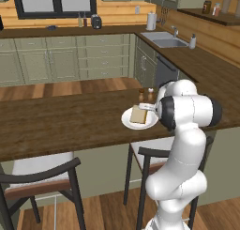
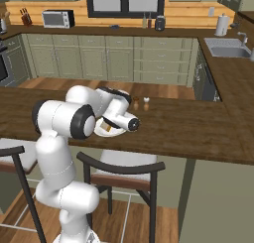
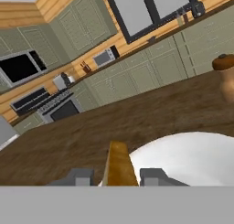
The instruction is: Start the toaster. Once the lever pops up, take the bread to the plate on the dining counter.
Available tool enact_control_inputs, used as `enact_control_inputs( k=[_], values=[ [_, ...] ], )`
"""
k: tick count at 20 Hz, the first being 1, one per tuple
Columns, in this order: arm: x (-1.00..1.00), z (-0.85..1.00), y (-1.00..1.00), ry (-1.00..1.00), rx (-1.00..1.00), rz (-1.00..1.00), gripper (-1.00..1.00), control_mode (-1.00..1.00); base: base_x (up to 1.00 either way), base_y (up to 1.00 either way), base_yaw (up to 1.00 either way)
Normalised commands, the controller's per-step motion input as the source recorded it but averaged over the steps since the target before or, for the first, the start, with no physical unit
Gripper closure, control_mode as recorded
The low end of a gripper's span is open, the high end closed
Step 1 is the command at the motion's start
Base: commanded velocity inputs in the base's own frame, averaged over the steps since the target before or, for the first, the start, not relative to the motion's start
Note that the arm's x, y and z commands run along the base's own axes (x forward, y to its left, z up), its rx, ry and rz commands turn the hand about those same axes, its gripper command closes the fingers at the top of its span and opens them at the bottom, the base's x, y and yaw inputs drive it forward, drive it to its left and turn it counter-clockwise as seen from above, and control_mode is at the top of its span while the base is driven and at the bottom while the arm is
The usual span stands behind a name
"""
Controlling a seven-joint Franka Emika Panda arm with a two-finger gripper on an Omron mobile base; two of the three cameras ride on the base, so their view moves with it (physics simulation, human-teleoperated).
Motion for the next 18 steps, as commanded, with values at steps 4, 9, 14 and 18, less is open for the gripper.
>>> enact_control_inputs(
  k=[4, 9, 14, 18],
  values=[
    [-0.03, 0.0, -0.1, 0.0, -0.03, -0.01, -1.0, -1.0, 0.0, 0.0, 0.0],
    [-0.03, 0.08, -0.25, 0.05, -0.07, -0.01, -1.0, -1.0, 0.0, 0.0, 0.0],
    [-0.06, 0.15, -0.23, 0.07, -0.08, -0.01, -1.0, -1.0, 0.0, 0.0, 0.0],
    [-0.43, 0.37, -0.33, 0.04, -0.09, -0.04, -1.0, -1.0, 0.0, 0.0, 0.0]
  ],
)
